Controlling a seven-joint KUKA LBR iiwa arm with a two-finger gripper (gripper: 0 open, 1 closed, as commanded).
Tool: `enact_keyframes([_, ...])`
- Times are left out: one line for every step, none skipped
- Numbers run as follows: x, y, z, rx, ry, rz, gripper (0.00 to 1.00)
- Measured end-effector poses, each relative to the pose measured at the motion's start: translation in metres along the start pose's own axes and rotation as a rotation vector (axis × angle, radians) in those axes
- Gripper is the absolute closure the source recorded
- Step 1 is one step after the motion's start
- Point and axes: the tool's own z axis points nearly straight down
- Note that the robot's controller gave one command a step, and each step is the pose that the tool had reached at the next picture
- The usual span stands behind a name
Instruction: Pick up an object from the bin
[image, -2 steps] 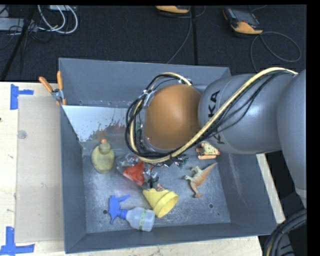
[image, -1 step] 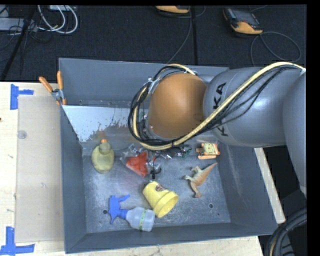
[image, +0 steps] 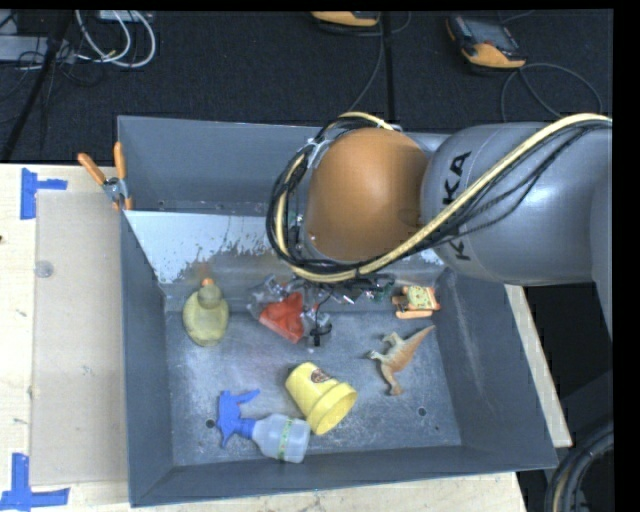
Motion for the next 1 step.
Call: enact_keyframes([-0.0065,0.0,-0.0429,-0.003,0.004,0.012,1.0])
